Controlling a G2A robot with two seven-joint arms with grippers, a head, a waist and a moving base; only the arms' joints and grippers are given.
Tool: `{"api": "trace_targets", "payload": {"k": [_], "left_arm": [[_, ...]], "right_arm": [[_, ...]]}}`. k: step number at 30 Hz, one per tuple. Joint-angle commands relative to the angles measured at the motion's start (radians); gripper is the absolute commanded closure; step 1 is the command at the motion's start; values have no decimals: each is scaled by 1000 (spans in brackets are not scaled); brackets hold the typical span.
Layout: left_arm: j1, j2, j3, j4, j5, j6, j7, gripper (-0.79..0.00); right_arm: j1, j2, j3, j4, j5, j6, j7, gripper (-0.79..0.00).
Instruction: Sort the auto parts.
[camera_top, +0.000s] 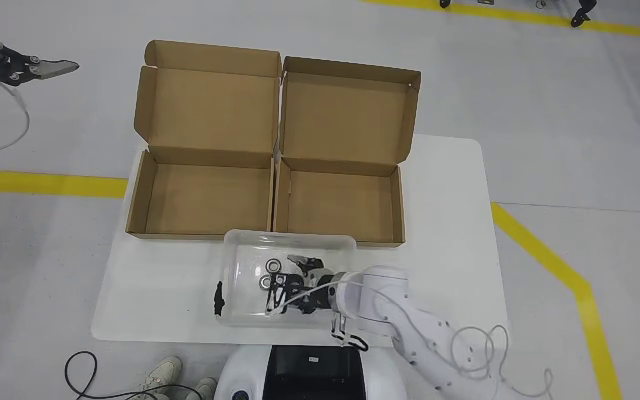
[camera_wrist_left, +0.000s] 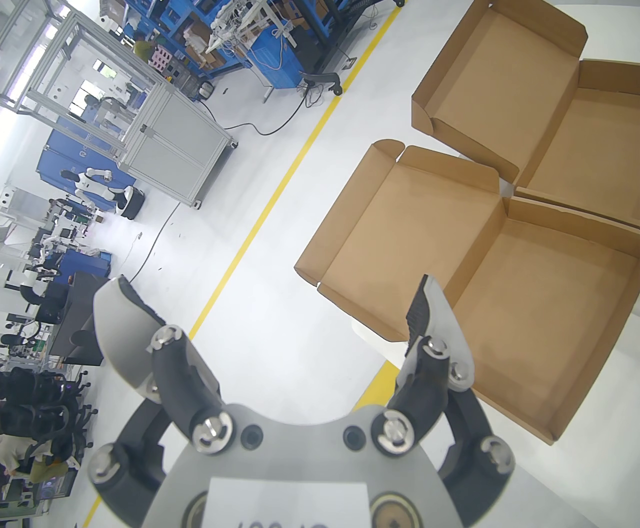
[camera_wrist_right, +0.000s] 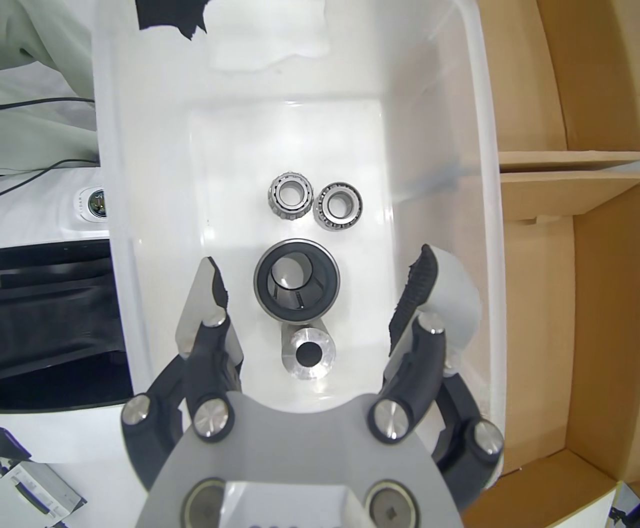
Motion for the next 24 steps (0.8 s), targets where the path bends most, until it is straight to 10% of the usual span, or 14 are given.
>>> {"api": "trace_targets", "payload": {"k": [1,14,24], "left_arm": [[0,0,0,0,0,0,0,-785],[0,0,0,0,0,0,0,-785],[0,0,0,0,0,0,0,-785]], "right_arm": [[8,-2,-12,12,-11,5,0,-665],[66,-23,-92,87,-60,38,72,-603],[92,-33,-112,119,-41,26,81,-265]]}}
